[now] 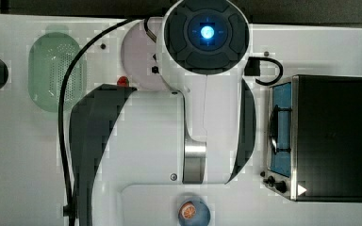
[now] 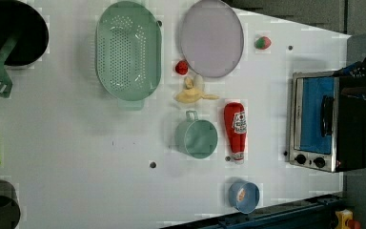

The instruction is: Flap open oven.

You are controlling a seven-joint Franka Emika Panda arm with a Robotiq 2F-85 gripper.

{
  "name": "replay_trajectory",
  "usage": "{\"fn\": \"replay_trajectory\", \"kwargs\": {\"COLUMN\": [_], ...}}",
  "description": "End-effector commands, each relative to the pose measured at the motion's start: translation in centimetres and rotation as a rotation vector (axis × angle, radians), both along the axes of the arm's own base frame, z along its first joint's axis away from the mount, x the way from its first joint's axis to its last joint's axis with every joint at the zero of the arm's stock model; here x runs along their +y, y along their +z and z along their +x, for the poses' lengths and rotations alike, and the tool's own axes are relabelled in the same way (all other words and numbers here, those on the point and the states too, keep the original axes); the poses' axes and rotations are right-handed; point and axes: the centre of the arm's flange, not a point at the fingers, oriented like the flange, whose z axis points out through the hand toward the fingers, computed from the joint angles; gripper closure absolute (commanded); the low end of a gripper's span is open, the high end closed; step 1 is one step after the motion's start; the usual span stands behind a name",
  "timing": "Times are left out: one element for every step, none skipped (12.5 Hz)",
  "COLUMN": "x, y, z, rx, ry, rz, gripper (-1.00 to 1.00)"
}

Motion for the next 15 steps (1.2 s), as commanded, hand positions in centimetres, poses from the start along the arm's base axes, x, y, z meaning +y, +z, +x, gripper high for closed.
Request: {"fn": "replay_trajectory", "kwargs": {"x": [-3.6, -3.6, -3.6, -3.6, -3.6, -3.6, -3.6, -3.6, -3.6, -3.6, -3.7, -3.9, -4.1, -4.5, -5.1], "y": [5.3, 5.3, 5.3, 5.3, 5.3, 5.3, 5.3, 5.3, 5.3, 5.2, 4.9, 4.6, 4.3, 4.1, 4.0], "z": [-11.5, -11.4, -11.5, -11.5, -11.5, -11.5, -11.5, -11.5, -11.5, -11.5, -11.5, -11.5, -11.6, -11.6, -11.6], "rx": [-0.001, -0.001, -0.002, -0.002, -0.001, -0.002, -0.001, -0.001, -0.001, 0.001, 0.006, 0.013, 0.018, 0.021, 0.015], "ry": [-0.185, -0.185, -0.185, -0.185, -0.185, -0.185, -0.185, -0.185, -0.185, -0.185, -0.185, -0.183, -0.179, -0.159, -0.112], "rz": [-0.014, -0.014, -0.014, -0.014, -0.014, -0.014, -0.014, -0.014, -0.014, -0.014, -0.014, -0.015, -0.014, -0.012, -0.009], "gripper": [-0.59, -0.81, -0.99, -1.0, -1.0, -1.0, -0.9, -0.65, -0.4, -0.15, 0.09, 0.32, 0.55, 0.65, 0.65]}}
